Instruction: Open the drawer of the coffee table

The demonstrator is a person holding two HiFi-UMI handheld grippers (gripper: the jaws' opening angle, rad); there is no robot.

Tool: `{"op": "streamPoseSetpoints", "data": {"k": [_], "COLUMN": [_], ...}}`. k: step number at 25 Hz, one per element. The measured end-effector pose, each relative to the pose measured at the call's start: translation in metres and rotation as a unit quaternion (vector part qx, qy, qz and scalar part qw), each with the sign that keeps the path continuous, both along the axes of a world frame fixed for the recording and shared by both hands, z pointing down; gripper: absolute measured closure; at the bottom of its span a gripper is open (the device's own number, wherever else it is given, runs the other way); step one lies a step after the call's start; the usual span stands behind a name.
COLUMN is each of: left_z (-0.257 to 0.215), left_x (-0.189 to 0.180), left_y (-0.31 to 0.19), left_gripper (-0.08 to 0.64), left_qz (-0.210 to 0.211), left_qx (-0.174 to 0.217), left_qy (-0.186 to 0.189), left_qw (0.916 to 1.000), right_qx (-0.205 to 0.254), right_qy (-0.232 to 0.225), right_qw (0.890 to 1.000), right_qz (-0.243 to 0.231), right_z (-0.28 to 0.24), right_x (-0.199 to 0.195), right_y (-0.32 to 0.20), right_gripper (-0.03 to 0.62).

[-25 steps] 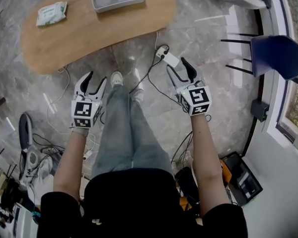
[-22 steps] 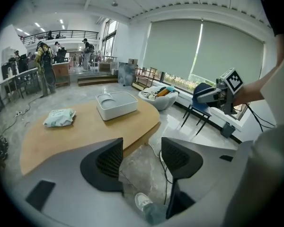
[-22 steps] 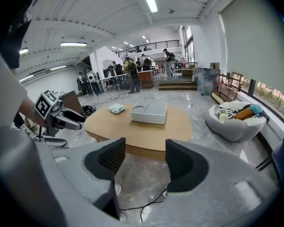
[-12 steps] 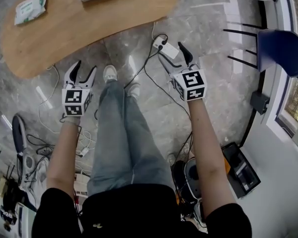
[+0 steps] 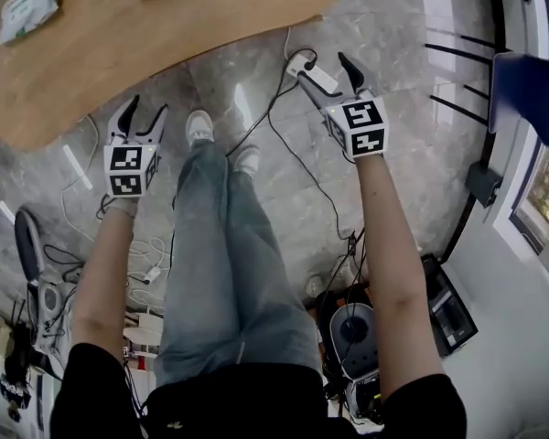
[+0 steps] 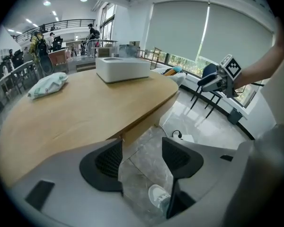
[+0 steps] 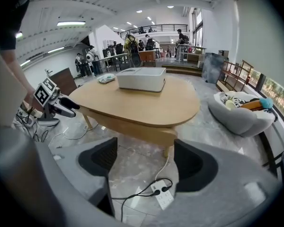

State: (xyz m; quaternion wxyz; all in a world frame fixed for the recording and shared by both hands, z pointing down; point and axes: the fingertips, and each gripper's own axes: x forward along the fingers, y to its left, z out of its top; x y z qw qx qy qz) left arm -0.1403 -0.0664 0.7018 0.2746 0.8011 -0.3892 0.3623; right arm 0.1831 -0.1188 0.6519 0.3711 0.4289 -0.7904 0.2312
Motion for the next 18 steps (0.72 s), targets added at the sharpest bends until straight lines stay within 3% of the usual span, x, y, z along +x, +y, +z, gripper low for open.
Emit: {"op": "streamPoseSetpoints", "data": {"k": [6,13,18], "left_z": [0.039,0.073,0.083], "left_x": [0.007,0.004,0.007], "left_y": [-0.008,-0.028,-0.036], "left_gripper": [0.298,0.282,0.282], "left_qz": [-0.003,-0.026,-0.050], "left_qx": [-0.015,0.015,0.023], "left_qy": [-0.013,-0.036,-0.026], "left_qw": [0.9998,0.9989,0.9982], "right_qx": [-0.014,-0.025,-0.021], "right_qy": [0.014,0.034,0.051], "right_qw": [1.000,0.999,0.998], "right_qz": [-0.007,-0.027,-0.028], "right_z": [0.046,0.089,0.102], "right_x": [0.009,0.015,0.026], "right_y": [-0.014,-0.032,-0.051], "right_gripper": [0.221,0.221,0.221]}}
